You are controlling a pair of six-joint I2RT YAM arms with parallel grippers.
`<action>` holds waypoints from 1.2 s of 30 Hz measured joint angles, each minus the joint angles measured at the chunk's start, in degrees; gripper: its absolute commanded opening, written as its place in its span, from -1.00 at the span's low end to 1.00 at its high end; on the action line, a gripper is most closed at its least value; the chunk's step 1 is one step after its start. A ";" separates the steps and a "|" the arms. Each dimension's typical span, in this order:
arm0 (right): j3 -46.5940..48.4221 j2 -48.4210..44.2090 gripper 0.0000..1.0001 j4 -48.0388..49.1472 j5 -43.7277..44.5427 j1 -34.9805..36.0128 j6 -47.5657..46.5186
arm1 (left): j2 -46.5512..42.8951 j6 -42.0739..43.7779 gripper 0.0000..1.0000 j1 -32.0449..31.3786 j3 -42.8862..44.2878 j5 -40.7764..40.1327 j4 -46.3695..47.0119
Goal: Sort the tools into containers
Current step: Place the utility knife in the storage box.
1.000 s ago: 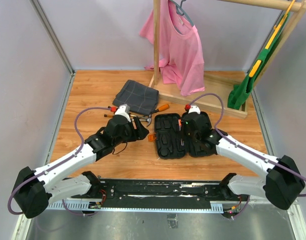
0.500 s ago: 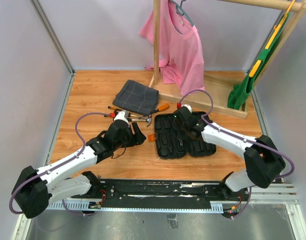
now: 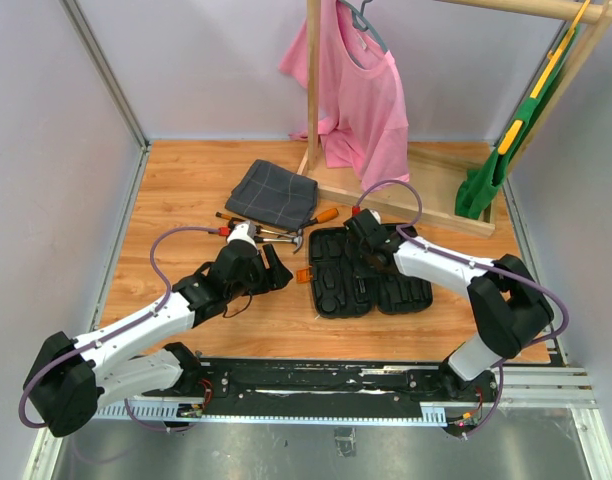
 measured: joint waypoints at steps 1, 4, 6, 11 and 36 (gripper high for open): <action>0.09 0.11 -0.86 0.00 -0.11 -0.13 0.00 | 0.00 -0.13 0.38 0.00 -0.02 0.04 0.00; 0.15 0.33 -0.76 0.00 -0.22 -0.13 0.00 | 0.00 -0.39 0.38 0.00 -0.02 0.11 0.02; 0.15 0.37 -0.70 0.00 -0.33 -0.13 0.00 | 0.00 -0.48 0.38 0.02 -0.07 0.13 0.04; 0.17 0.37 -0.57 0.00 -0.52 -0.13 0.02 | 0.00 -0.57 0.37 0.02 -0.24 0.24 0.24; 1.79 -6.29 -0.71 -3.23 -1.18 -0.13 -4.59 | 2.47 -0.66 0.34 0.04 -0.24 2.29 2.16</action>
